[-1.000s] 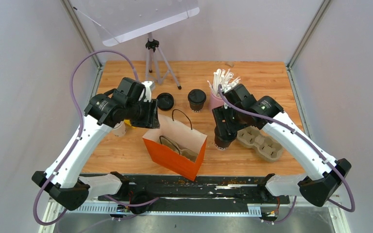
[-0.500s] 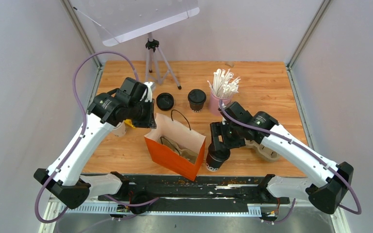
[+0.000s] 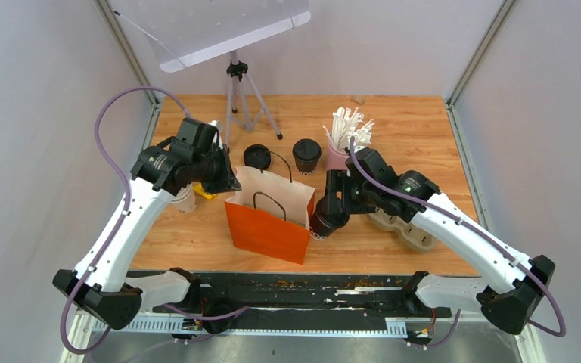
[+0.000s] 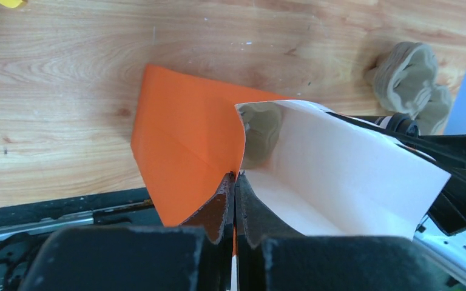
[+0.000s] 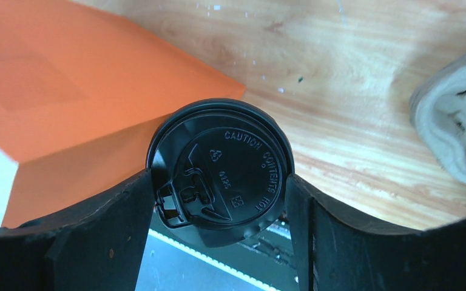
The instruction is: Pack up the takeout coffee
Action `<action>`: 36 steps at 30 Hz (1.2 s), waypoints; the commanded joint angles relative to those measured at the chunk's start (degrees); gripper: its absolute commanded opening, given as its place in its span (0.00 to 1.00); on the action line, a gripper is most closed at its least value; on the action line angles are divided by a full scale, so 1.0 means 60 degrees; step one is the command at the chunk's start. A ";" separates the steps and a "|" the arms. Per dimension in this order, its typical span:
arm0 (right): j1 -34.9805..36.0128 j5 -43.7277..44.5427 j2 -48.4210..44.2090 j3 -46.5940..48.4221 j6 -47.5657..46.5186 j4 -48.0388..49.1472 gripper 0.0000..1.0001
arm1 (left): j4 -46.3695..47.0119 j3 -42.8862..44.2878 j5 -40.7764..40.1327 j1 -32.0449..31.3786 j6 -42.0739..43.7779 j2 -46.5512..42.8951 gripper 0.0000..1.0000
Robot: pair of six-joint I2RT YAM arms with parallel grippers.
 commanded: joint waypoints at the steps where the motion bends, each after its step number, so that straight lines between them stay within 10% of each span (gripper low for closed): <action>1: -0.0028 0.1094 0.0131 0.0796 -0.0494 0.0787 0.72 | 0.0667 -0.0091 0.0446 0.0070 -0.0717 -0.0303 0.01; 18: -0.0262 0.2146 0.0274 0.5077 -0.4768 -0.2118 0.73 | -0.0686 0.0460 0.0026 0.0070 0.0973 -0.0722 0.50; 36: 0.0330 -0.0665 0.0027 0.6519 -0.5426 -0.0308 0.71 | -0.0698 0.0145 0.0214 0.0070 0.0761 -0.1195 0.53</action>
